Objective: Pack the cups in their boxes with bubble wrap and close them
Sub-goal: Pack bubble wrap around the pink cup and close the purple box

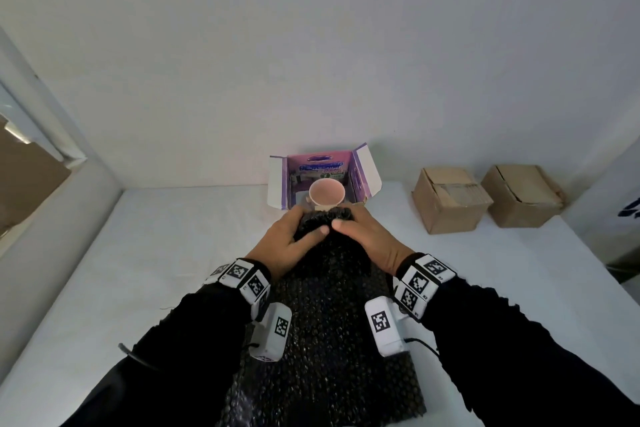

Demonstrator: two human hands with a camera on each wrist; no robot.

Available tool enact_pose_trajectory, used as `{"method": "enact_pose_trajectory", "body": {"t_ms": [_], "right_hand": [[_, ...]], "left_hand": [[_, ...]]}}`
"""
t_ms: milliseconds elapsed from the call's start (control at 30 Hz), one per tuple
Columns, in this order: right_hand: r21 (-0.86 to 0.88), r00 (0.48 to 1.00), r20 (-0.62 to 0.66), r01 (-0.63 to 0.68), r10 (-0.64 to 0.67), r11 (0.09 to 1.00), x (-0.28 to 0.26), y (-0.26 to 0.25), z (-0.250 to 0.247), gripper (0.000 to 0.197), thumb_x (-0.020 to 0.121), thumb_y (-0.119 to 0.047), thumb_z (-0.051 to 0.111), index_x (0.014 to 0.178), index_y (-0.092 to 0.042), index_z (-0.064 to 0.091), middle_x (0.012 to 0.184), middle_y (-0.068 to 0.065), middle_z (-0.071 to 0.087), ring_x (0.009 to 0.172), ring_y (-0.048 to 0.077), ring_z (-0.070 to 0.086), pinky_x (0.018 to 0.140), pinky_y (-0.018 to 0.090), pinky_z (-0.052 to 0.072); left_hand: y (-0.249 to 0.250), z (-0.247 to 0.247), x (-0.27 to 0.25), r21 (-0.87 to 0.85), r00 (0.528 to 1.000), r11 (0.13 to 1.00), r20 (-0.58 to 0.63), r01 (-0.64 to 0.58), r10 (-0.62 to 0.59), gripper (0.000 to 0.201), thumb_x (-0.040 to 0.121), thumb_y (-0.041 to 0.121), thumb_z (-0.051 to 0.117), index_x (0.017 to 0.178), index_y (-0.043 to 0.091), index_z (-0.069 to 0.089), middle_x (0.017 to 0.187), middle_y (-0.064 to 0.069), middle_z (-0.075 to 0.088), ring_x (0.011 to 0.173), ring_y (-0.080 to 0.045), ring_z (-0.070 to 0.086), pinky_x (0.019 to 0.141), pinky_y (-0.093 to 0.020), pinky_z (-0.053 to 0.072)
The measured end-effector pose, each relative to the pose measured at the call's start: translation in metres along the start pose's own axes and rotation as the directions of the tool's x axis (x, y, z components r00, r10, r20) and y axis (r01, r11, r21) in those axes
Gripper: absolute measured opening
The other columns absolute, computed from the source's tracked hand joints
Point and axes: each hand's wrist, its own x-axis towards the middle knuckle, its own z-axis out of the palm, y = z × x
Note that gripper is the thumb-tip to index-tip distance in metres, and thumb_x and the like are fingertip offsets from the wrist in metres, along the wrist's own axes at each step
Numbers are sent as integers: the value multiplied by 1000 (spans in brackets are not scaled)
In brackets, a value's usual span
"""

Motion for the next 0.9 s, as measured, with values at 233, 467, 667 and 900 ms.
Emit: {"method": "enact_pose_trajectory", "body": {"t_ms": [233,467,667,900], "right_hand": [[-5,987,-93,-132,131,991,31,9,-18,23,91,-4,50,110,-16,58,108,2,56,101,15,53,84,23,39],[660,925,141,-354,353,663,66,2,-24,12,97,-17,45,102,-23,54,112,10,58,103,30,58,74,50,57],[299,951,-218,-148,218,943,126,14,-32,28,87,6,54,89,-22,55,101,9,61,89,23,59,69,34,55],[-351,921,-351,34,-166,936,192,29,-29,31,71,9,59,87,-18,58,89,-1,64,83,18,62,76,27,48]], "left_hand": [[-2,-15,33,-61,989,998,-150,5,-14,22,80,25,52,101,29,58,107,-3,54,102,-9,52,93,-20,39],[-4,-27,68,-57,959,989,-258,-138,119,36,72,-11,59,90,19,69,98,1,52,98,-4,55,94,-13,39],[-18,-36,99,105,943,985,-293,-136,161,33,73,-4,66,95,21,68,101,1,51,97,-4,52,91,-6,34],[-50,-49,134,313,970,950,-233,5,72,41,81,7,63,121,12,59,120,-7,54,109,-22,55,95,-25,40]]}}
